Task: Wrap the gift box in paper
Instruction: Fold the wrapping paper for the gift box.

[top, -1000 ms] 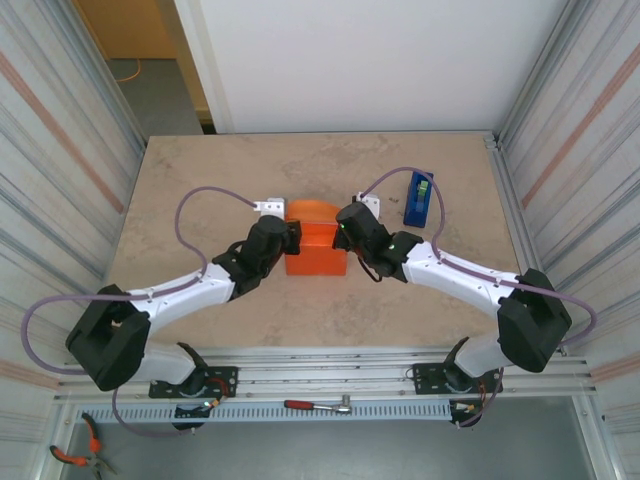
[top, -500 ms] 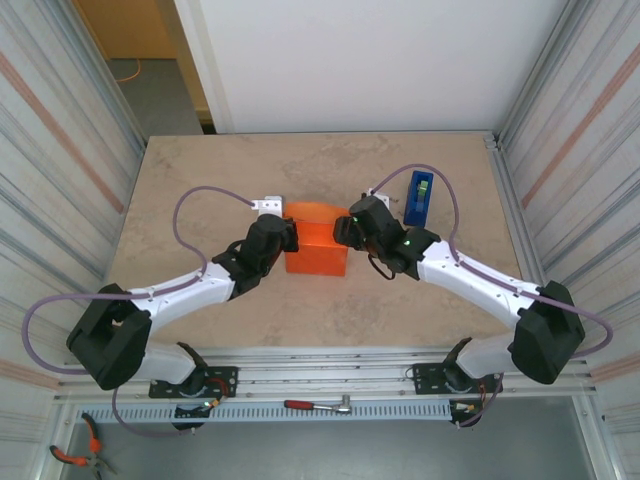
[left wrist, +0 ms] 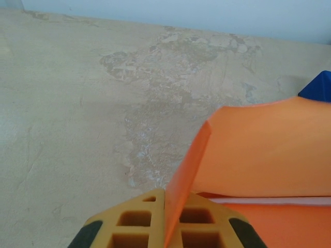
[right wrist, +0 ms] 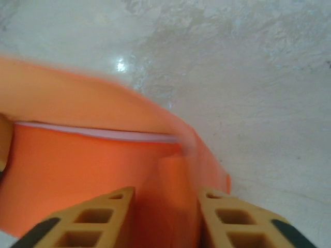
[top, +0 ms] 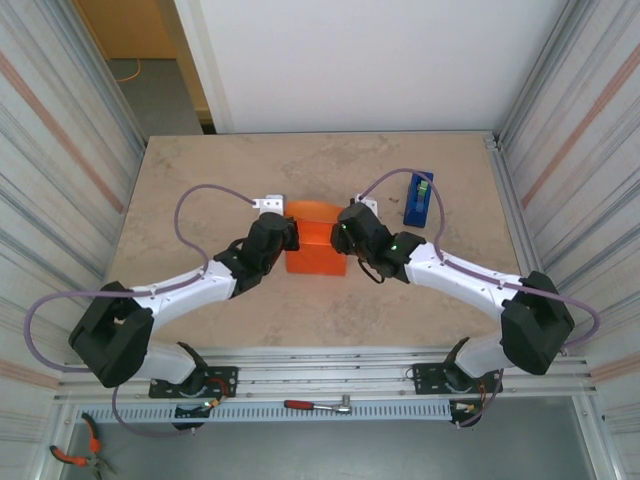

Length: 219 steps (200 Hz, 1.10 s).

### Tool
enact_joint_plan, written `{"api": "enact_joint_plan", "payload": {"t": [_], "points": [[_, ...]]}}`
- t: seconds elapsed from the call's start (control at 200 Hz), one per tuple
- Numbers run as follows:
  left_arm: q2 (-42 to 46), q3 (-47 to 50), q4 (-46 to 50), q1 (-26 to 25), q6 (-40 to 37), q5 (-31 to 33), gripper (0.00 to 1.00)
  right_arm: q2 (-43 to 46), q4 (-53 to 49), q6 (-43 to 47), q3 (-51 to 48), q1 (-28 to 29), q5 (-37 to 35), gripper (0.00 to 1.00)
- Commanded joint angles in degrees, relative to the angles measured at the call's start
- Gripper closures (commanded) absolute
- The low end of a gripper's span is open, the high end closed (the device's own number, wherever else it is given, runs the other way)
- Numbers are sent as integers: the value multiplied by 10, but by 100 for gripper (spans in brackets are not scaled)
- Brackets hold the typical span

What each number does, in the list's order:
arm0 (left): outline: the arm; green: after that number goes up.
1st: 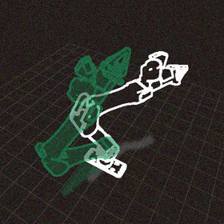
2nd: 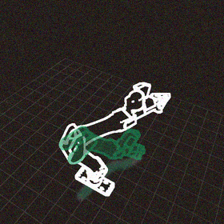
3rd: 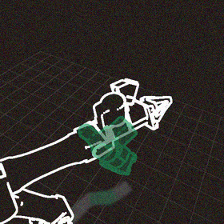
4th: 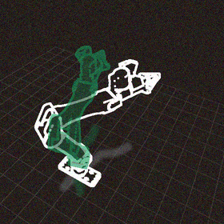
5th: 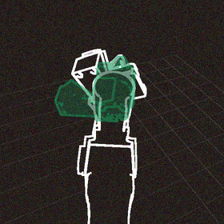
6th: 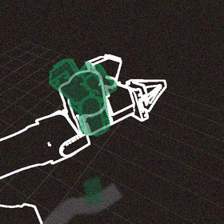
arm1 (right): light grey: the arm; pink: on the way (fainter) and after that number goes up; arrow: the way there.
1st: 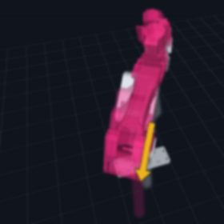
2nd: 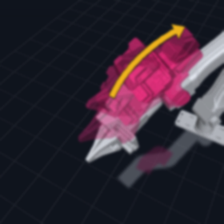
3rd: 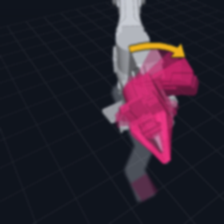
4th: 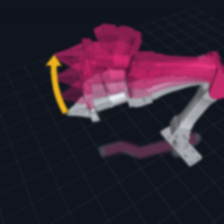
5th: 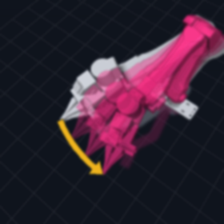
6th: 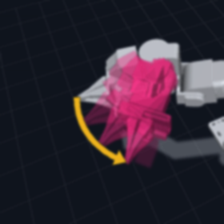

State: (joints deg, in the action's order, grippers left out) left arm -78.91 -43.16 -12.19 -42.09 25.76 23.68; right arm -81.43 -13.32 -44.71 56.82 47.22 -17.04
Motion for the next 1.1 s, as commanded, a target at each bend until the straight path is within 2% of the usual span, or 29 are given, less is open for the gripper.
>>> {"api": "enact_joint_plan", "payload": {"t": [0.0,0.14,0.466,1.092], "points": [[-12,-14,31,-12,-1,-28,94,-24,-15,23,23,-3,8,86],[-8,-29,32,-13,-5,-36,100,-25,-30,41,46,-5,14,100],[22,-52,36,-23,-7,-45,100,3,-60,68,76,-15,21,100],[34,-53,6,-26,-28,-37,100,32,-12,79,21,-25,18,100]]}}
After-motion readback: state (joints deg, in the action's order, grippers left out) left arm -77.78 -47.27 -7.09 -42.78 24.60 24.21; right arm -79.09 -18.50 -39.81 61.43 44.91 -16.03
